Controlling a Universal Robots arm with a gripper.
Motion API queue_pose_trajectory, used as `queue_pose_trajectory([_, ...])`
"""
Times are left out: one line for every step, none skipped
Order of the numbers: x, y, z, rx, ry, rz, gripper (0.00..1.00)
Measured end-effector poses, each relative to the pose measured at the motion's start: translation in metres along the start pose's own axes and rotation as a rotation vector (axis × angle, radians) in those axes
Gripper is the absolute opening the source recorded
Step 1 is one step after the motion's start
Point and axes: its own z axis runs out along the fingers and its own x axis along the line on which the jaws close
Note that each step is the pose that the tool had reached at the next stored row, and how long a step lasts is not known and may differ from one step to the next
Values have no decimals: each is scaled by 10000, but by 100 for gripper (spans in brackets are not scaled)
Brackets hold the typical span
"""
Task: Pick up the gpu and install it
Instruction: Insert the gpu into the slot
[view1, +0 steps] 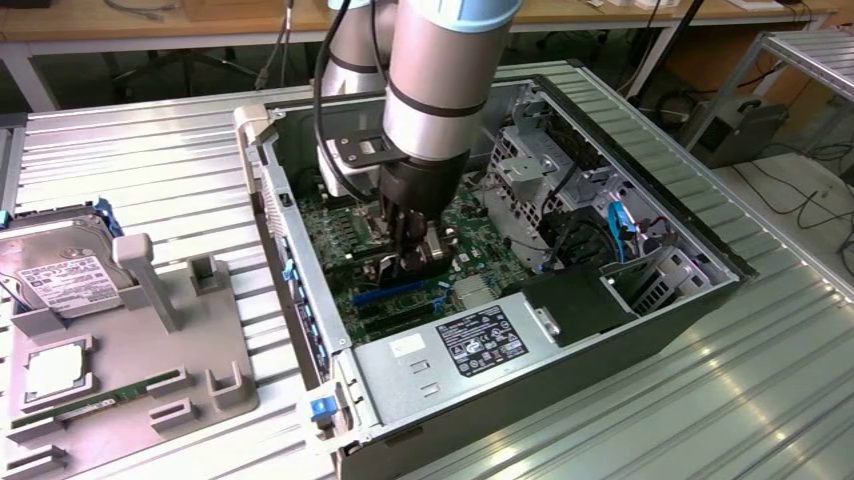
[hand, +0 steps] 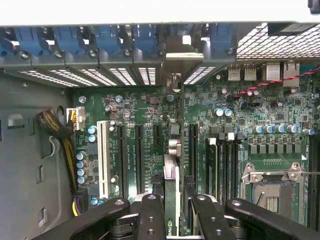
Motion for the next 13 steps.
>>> queue_pose_trajectory([-1, 0, 9, 0, -3, 0, 26])
queue_pose_trajectory([-2, 2, 18, 0, -7, 1, 26])
queue_pose_trajectory([-2, 3, 28, 0, -8, 1, 26])
queue_pose_trajectory([-3, 4, 38, 0, -9, 2, 26])
queue_pose_trajectory([-4, 5, 49, 0, -11, 1, 26])
queue_pose_trajectory([-4, 6, 58, 0, -13, 1, 26])
queue_pose_trajectory([-4, 7, 64, 0, -14, 1, 26])
queue_pose_trajectory([-4, 9, 71, -2, -15, 1, 26])
queue_pose_trajectory([-4, 11, 76, -3, -16, 1, 26])
queue_pose_trajectory([-4, 12, 85, -2, -24, 1, 26])
queue_pose_trajectory([-4, 13, 92, -2, -29, 1, 26])
queue_pose_trajectory([-4, 14, 96, -3, -34, 1, 26])
queue_pose_trajectory([-5, 15, 97, -4, -38, 0, 26])
